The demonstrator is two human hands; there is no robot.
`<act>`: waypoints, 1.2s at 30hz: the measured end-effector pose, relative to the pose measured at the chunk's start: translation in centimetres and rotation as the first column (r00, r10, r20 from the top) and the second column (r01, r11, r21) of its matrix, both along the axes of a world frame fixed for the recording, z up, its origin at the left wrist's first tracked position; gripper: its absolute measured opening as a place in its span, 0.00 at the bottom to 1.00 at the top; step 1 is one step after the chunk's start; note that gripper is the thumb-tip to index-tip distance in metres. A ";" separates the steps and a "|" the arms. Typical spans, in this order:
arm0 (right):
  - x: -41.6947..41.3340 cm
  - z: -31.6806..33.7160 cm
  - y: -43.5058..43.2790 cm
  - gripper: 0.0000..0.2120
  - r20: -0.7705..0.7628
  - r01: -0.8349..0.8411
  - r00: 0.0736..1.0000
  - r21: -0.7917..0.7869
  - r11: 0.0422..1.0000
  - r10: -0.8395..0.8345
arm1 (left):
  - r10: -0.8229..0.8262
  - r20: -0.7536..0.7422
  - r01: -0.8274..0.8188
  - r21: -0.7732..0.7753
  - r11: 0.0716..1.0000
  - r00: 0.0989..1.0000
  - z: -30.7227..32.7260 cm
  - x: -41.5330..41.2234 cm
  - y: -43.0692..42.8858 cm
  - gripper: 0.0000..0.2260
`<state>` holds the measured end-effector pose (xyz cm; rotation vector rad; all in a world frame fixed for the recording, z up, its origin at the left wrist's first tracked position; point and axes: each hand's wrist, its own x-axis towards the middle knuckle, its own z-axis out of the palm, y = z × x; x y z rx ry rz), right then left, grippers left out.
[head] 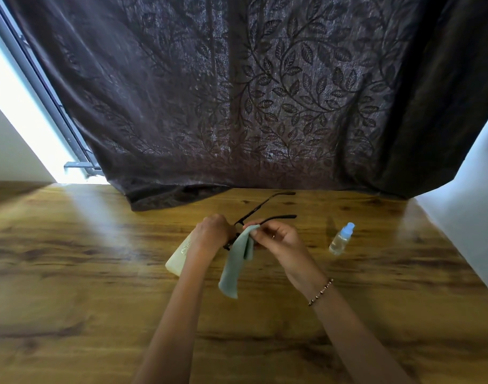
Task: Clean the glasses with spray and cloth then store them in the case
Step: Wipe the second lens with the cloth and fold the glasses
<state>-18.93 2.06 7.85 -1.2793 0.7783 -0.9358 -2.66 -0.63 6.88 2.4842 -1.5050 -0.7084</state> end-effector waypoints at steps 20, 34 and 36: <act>-2.0 0.3 -2.8 0.06 -0.124 0.338 0.936 0.059 0.939 -0.329 | -0.424 -0.167 0.216 -0.665 0.715 0.890 0.8 1.3 3.3 0.06; -0.3 2.6 -4.0 0.05 -0.305 0.043 0.945 -0.250 0.967 -0.121 | -0.407 -0.025 0.311 -0.601 0.736 0.913 0.8 0.0 3.1 0.08; -0.5 2.9 -4.3 0.06 -0.312 -0.034 0.949 -0.234 0.972 -0.042 | -0.401 -0.028 0.306 -0.597 0.742 0.916 0.7 0.2 3.1 0.09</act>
